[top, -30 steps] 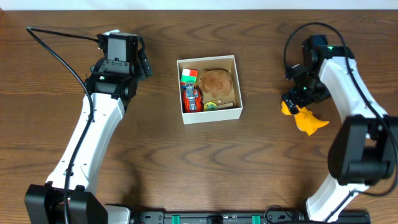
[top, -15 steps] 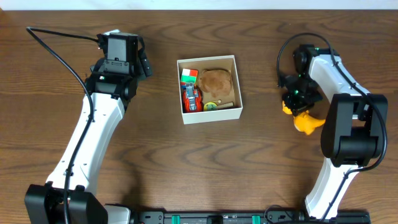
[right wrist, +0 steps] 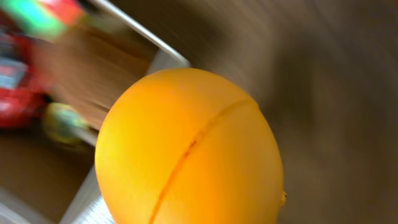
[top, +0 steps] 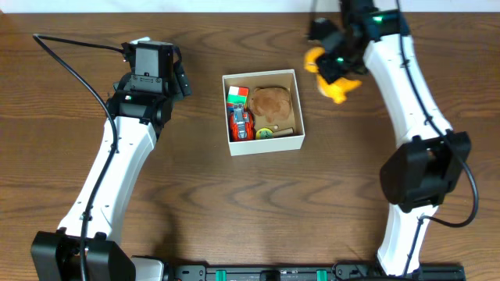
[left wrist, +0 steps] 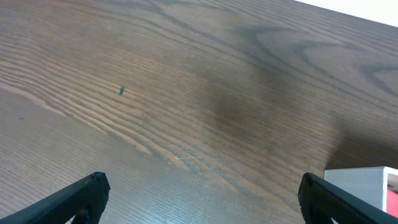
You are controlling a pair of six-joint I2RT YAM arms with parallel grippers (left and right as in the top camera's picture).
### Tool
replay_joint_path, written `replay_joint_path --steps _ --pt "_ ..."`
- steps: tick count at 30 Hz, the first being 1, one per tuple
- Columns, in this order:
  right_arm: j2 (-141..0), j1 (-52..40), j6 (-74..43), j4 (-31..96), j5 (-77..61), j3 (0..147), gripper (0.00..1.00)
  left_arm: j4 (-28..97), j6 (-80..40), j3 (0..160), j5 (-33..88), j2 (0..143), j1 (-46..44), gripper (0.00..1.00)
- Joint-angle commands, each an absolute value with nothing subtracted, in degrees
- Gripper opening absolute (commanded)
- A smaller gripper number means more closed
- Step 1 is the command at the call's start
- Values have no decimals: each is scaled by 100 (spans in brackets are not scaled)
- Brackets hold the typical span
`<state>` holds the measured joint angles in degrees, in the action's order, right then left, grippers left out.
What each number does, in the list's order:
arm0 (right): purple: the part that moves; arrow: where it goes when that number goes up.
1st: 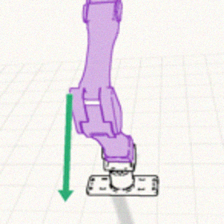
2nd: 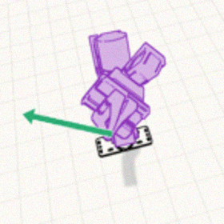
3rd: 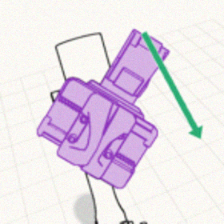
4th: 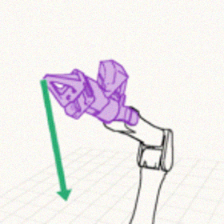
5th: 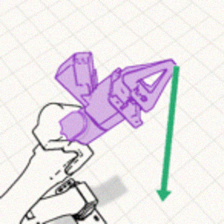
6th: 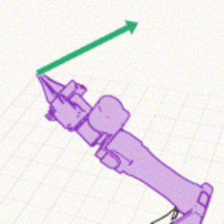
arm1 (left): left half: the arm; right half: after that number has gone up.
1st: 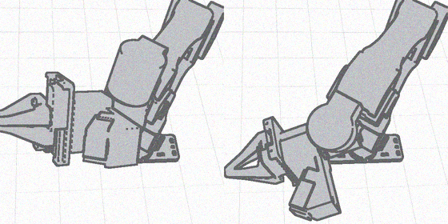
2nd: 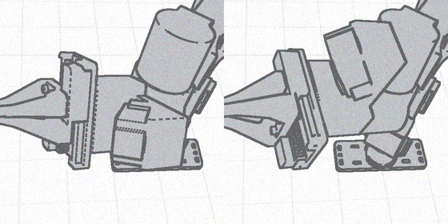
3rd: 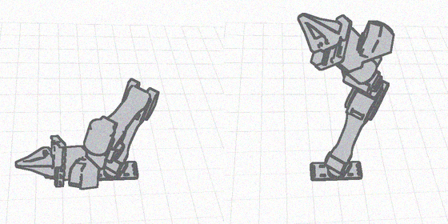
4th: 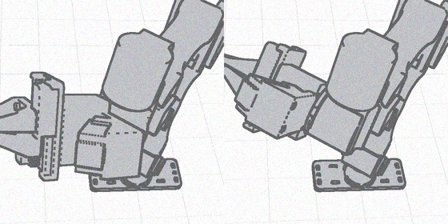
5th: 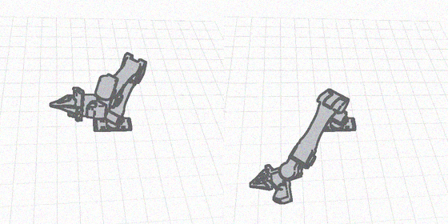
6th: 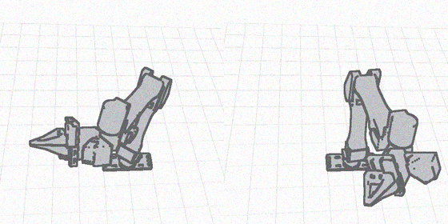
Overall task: Pack container
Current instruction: 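Grasp the orange dinosaur with the right gripper and carry it over the box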
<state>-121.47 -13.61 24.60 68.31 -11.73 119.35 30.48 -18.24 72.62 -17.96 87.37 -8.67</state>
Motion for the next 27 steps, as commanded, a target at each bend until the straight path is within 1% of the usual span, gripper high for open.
replay_joint_path --steps 1,5,10,16,20,24,25,26,27 --pt "-12110 -1883 3634 6770 -2016 12171 1 3061 -1855 7347 -1809 8715 -832 98" --pt "-12110 -2477 4327 6753 -1942 12171 1 3063 -1855 7347 -1809 8715 -832 98" --pt "-12114 -3009 4379 6823 -1262 12156 1 3063 -1855 7347 -1809 8715 -832 98" --pt "-12169 -3249 4392 6803 -1194 11686 2 3063 -1855 7347 -1809 8715 -832 98" --pt "-12189 -3240 4818 6694 -1002 11174 3 3063 -1855 7347 -1809 8715 -832 98" --pt "-12189 -3227 4895 6573 -703 10960 10 3063 -1855 7347 -1809 8715 -832 98" --pt "-12189 -3227 4895 6571 -703 10956 16 3063 -1855 7347 -1809 8715 -832 98" --pt "-12189 -3227 4895 6558 -703 10956 25 3061 -1855 7347 -1809 8715 -832 98" --pt "-12189 -3227 4893 6525 -703 10956 43 3063 -1855 7347 -1809 8715 -832 98"
